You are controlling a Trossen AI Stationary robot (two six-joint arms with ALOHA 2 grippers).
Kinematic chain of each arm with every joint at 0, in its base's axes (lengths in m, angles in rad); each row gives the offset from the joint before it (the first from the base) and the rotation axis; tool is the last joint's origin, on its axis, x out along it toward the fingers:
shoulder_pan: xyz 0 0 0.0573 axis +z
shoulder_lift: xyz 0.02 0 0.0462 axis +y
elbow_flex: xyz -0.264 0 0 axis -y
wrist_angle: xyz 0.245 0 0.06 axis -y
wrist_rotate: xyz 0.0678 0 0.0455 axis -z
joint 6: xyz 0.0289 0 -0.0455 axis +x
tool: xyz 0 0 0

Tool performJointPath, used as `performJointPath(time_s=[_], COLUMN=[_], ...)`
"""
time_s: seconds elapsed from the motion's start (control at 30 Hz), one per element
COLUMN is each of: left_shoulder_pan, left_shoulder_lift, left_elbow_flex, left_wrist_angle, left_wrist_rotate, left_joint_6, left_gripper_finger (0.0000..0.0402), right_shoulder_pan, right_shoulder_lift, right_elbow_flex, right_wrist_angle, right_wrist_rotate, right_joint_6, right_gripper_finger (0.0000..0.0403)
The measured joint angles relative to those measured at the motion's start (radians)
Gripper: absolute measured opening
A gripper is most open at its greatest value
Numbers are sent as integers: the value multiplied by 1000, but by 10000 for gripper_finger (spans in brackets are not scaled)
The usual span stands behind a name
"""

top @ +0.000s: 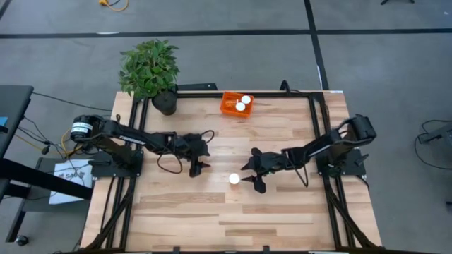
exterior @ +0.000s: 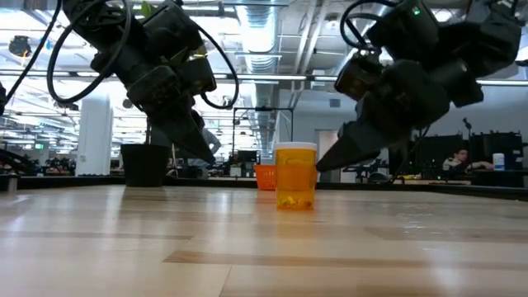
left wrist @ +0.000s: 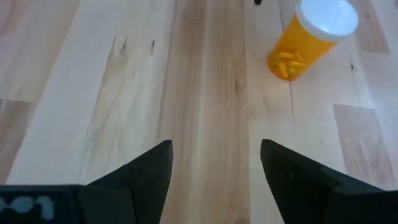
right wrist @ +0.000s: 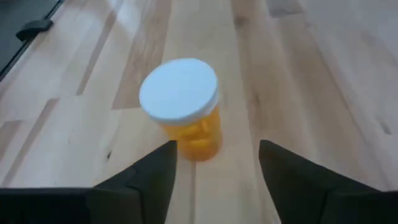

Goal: Pick and place pill bottles into a basket
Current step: Put the orange medicine bottle into the orange bin

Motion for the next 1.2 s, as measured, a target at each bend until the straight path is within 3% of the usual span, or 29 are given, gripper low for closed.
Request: performJointPath(time_s=[0.5,1.2], left_shoulder_pan=[-36,-36], left_shoulder_lift=[0,0], left_elbow_flex=[0,0], left_wrist_angle=[0,0], left_wrist_rotate=[-53,-54], left_joint_6=[-40,-40], left_gripper_finger=[233,233], right_shoulder_pan=[6,6], right_shoulder_lift=[141,141], right_elbow_flex=[0,0], right_wrist_angle=[180,195], right_wrist_rotate=[-71,-80], right_joint_6=[8,-29], right_gripper_finger=[241,241])
